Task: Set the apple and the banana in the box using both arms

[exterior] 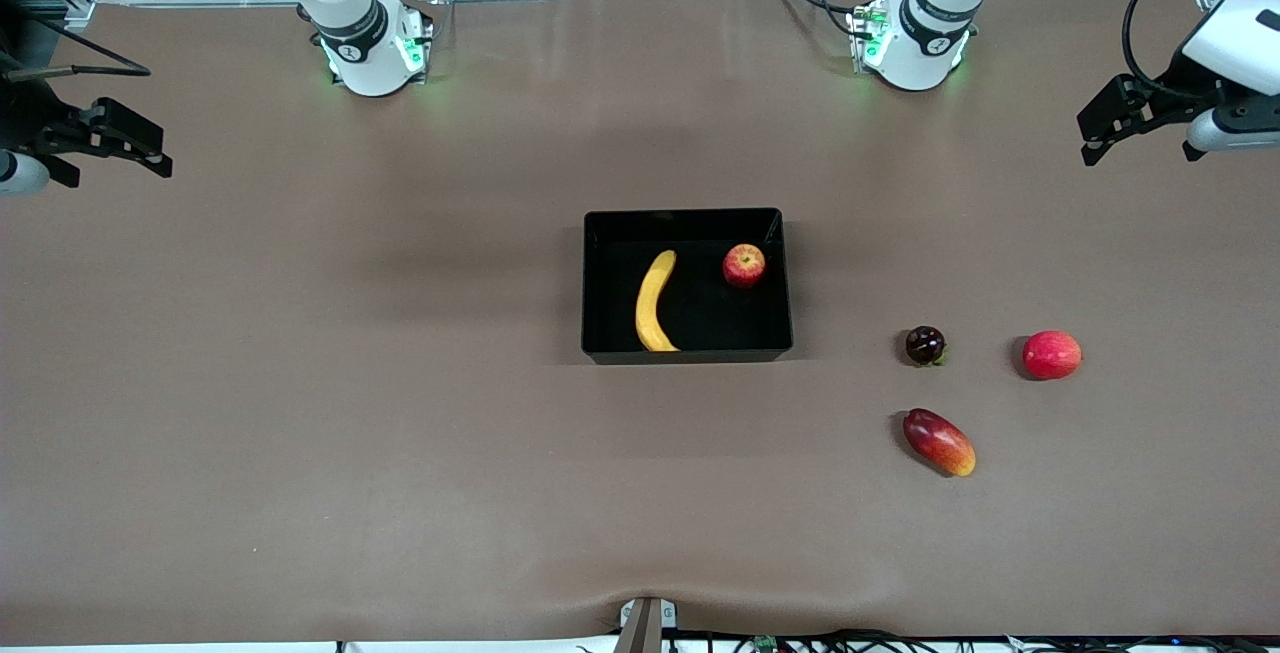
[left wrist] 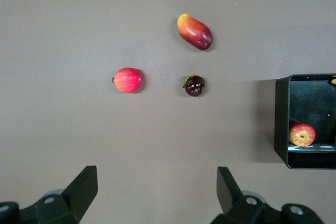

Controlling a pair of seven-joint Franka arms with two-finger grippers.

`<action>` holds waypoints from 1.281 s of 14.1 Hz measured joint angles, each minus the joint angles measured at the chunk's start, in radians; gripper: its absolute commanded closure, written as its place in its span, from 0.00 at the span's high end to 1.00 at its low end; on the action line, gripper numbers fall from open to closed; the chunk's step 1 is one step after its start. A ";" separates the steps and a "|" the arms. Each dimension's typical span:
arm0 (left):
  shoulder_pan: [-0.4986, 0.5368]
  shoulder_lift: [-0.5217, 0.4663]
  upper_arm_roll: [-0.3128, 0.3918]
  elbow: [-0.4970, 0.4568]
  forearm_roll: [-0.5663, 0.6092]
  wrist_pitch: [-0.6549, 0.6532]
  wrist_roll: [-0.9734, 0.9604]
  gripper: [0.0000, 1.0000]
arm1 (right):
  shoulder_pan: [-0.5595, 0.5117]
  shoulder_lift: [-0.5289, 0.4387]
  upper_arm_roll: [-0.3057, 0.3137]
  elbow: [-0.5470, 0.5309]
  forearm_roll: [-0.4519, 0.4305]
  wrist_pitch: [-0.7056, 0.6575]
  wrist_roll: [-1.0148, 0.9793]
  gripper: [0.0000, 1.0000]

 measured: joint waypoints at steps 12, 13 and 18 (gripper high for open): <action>-0.001 0.004 0.000 -0.003 -0.030 -0.027 0.000 1.00 | -0.018 -0.001 -0.015 0.004 0.000 0.078 0.000 1.00; -0.001 0.004 0.000 -0.003 -0.035 -0.033 0.000 1.00 | -0.024 -0.001 -0.015 0.004 0.000 0.102 0.000 1.00; -0.003 0.004 -0.001 -0.002 -0.037 -0.040 0.000 1.00 | -0.028 0.000 -0.012 0.000 0.000 0.118 0.000 1.00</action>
